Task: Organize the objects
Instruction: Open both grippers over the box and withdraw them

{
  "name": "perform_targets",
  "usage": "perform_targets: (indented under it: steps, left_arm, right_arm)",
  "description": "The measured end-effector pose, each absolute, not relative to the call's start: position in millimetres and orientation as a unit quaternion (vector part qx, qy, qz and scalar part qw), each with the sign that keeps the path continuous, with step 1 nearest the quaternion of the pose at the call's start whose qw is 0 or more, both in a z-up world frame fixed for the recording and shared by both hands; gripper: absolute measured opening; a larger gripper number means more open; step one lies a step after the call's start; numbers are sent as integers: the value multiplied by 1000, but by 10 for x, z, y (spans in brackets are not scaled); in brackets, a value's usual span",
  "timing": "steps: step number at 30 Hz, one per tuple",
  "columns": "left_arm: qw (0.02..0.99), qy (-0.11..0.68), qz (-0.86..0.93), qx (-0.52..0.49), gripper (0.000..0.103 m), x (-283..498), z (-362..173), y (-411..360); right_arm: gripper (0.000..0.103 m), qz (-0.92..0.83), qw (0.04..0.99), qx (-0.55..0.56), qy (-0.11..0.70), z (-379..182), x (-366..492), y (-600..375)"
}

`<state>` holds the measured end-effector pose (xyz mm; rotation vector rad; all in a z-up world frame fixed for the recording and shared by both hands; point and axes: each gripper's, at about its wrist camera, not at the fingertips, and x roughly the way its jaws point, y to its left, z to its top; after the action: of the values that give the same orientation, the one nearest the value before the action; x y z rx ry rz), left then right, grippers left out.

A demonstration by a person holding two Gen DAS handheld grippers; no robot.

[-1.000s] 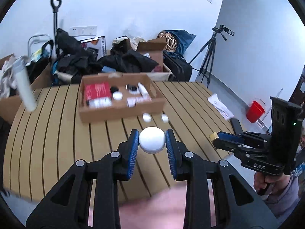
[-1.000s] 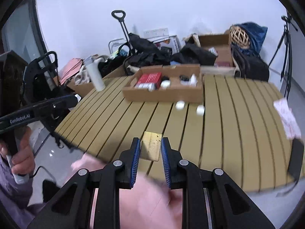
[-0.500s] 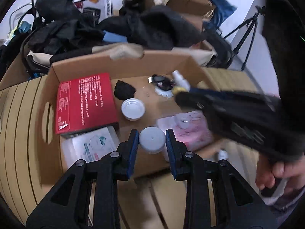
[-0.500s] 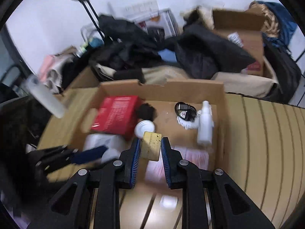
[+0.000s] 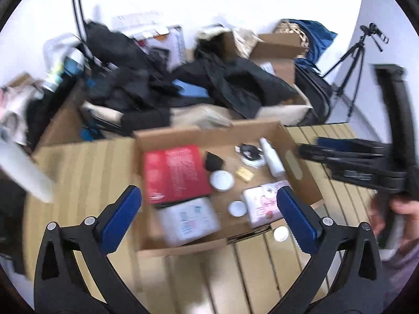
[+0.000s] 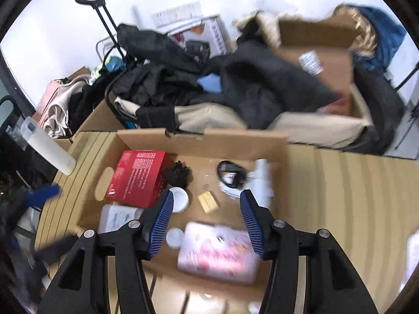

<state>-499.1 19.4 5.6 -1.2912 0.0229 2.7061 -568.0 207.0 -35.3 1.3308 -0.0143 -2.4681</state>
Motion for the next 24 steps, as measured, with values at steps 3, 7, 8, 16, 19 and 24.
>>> perform_targets:
  steps: [3,7,8,16,19,24]
  left_arm:
    - [44,23,901,-431,103,-4802,402,184]
    - [48,22,912,-406,103,-4298,849,222]
    - [50,22,914,-403,103,-4232,896,232]
    - [76,5,928,-364,103,-2677,695,317]
    - [86,-3,931,-356,103,-2043,329,323]
    - [113,-11,929,-353,103,-1473,-106,358]
  right_arm:
    - [57,-874,162,458,13,147,-5310,2277]
    - [69,-890,158,427,26,627,-4747,2473]
    - [69,-892,158,422,29,694,-4634,2496]
    - [70,-925,168,340,26,679,-3000,2804]
    - [70,-923,189,336,15,354,-2342,2884]
    - [70,-914,200,353,-38,-250,-1635,3006]
